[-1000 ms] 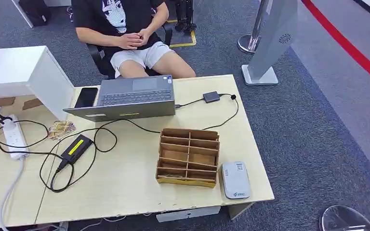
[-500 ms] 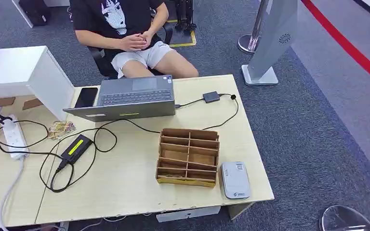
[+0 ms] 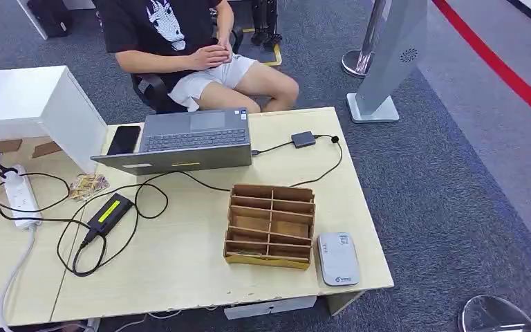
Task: Pass the card to the sensor for recognition and then transmit it.
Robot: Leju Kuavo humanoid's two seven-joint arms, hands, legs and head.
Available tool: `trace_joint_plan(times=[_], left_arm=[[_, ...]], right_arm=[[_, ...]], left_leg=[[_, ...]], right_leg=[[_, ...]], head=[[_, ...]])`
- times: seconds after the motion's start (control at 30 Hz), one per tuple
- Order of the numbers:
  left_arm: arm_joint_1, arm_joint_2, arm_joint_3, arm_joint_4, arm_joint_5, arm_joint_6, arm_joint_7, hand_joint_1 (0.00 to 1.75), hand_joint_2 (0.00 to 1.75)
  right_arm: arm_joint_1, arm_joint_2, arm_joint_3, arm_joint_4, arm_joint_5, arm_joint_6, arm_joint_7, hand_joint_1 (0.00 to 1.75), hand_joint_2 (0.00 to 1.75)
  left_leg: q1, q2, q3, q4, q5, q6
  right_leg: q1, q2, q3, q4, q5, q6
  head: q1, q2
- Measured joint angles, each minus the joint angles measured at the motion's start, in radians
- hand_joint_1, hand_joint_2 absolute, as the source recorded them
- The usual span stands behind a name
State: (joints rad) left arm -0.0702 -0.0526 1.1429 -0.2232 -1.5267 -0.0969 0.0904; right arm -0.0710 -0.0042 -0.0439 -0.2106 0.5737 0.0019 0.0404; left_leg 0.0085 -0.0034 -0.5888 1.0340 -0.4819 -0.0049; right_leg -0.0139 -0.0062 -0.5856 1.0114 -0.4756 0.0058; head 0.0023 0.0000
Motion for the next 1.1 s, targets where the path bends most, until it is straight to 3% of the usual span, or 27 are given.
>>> trace_joint_plan(times=[0.07, 0.1, 0.13, 0.17, 0.2, 0.23, 0.43, 0.73, 0.8, 1.0, 1.07, 1.1], left_arm=[[0.000, 0.000, -0.006, 0.000, 0.000, 0.000, -0.010, 0.00, 1.75], [0.000, 0.000, -0.006, 0.000, 0.000, 0.000, -0.013, 0.00, 1.75], [0.000, 0.000, -0.007, 0.000, 0.000, 0.000, -0.015, 0.03, 1.75], [0.000, 0.000, -0.008, 0.000, 0.000, 0.000, -0.018, 0.56, 1.75], [0.000, 0.000, -0.011, 0.000, 0.000, -0.003, -0.019, 1.55, 1.75], [0.000, 0.001, -0.015, 0.000, 0.000, -0.009, -0.020, 1.59, 1.75], [0.000, 0.002, -0.024, 0.000, 0.001, -0.017, -0.018, 1.59, 1.75], [0.000, 0.002, -0.030, 0.000, 0.001, -0.017, -0.017, 1.59, 1.75], [0.000, 0.002, -0.030, 0.000, 0.001, -0.017, -0.017, 1.50, 1.75], [0.000, 0.002, -0.030, 0.000, 0.003, -0.013, -0.019, 1.55, 1.75], [0.000, 0.002, -0.030, 0.000, 0.004, -0.013, -0.019, 1.54, 1.75], [0.000, 0.002, -0.029, 0.000, 0.004, -0.014, -0.019, 1.43, 1.75]], right_arm=[[0.002, 0.000, -0.002, 0.000, -0.003, -0.015, 0.018, 0.00, 1.75], [0.005, 0.000, -0.010, 0.003, -0.005, -0.018, 0.035, 0.23, 1.75], [0.008, 0.000, -0.013, 0.005, -0.005, -0.017, 0.044, 1.36, 1.75], [0.010, 0.000, -0.018, 0.006, 0.001, -0.012, 0.054, 1.61, 1.75], [0.013, 0.000, -0.021, 0.007, 0.007, 0.002, 0.058, 1.54, 1.75], [0.015, 0.000, -0.025, 0.007, 0.011, 0.013, 0.054, 1.50, 1.75], [0.018, 0.000, -0.042, 0.007, 0.028, 0.011, 0.003, 1.50, 1.75], [0.018, 0.000, -0.050, 0.007, 0.028, 0.008, 0.000, 1.50, 1.75], [0.018, 0.000, -0.050, 0.007, 0.028, 0.008, 0.000, 1.50, 1.75], [0.019, 0.000, -0.050, 0.007, 0.055, 0.007, -0.007, 1.45, 1.75], [0.020, 0.000, -0.050, 0.008, 0.065, 0.007, -0.007, 1.41, 1.75], [0.020, 0.000, -0.050, 0.008, 0.066, 0.007, -0.007, 1.40, 1.75]], left_leg=[[0.000, 0.000, 0.000, 0.000, 0.000, 0.000], [0.000, 0.000, 0.000, 0.000, 0.000, 0.000], [0.000, 0.000, 0.000, 0.000, 0.000, 0.000], [0.000, 0.000, 0.000, 0.000, 0.000, 0.000], [0.000, 0.000, 0.000, 0.000, 0.000, 0.000], [0.000, 0.000, 0.000, 0.000, 0.000, 0.000], [0.000, 0.000, 0.000, 0.000, 0.000, 0.000], [0.000, 0.000, 0.000, 0.000, 0.000, 0.000], [0.000, 0.000, 0.000, 0.000, 0.000, 0.000], [0.000, 0.000, 0.000, 0.000, 0.000, 0.000], [0.000, 0.000, 0.000, 0.000, 0.000, 0.000], [0.000, 0.000, 0.000, 0.000, 0.000, 0.000]], right_leg=[[0.000, 0.000, 0.000, 0.000, 0.000, 0.000], [0.000, 0.000, 0.000, 0.000, 0.000, 0.000], [0.000, 0.000, 0.000, 0.000, 0.000, 0.000], [0.000, 0.000, 0.000, 0.000, 0.000, 0.000], [0.000, 0.000, 0.000, 0.000, 0.000, 0.000], [0.000, 0.000, 0.000, 0.000, 0.000, 0.000], [0.000, 0.000, 0.000, 0.000, 0.000, 0.000], [0.000, 0.000, 0.000, 0.000, 0.000, 0.000], [0.000, 0.000, 0.000, 0.000, 0.000, 0.000], [0.000, 0.000, 0.000, 0.000, 0.000, 0.000], [0.000, 0.000, 0.000, 0.000, 0.000, 0.000], [0.000, 0.000, 0.000, 0.000, 0.000, 0.000]], head=[[0.000, 0.000], [0.000, 0.000], [0.000, 0.000], [0.000, 0.000], [0.000, 0.000], [0.000, 0.000], [0.000, 0.000], [0.000, 0.000], [0.000, 0.000], [0.000, 0.000], [0.000, 0.000], [0.000, 0.000]])
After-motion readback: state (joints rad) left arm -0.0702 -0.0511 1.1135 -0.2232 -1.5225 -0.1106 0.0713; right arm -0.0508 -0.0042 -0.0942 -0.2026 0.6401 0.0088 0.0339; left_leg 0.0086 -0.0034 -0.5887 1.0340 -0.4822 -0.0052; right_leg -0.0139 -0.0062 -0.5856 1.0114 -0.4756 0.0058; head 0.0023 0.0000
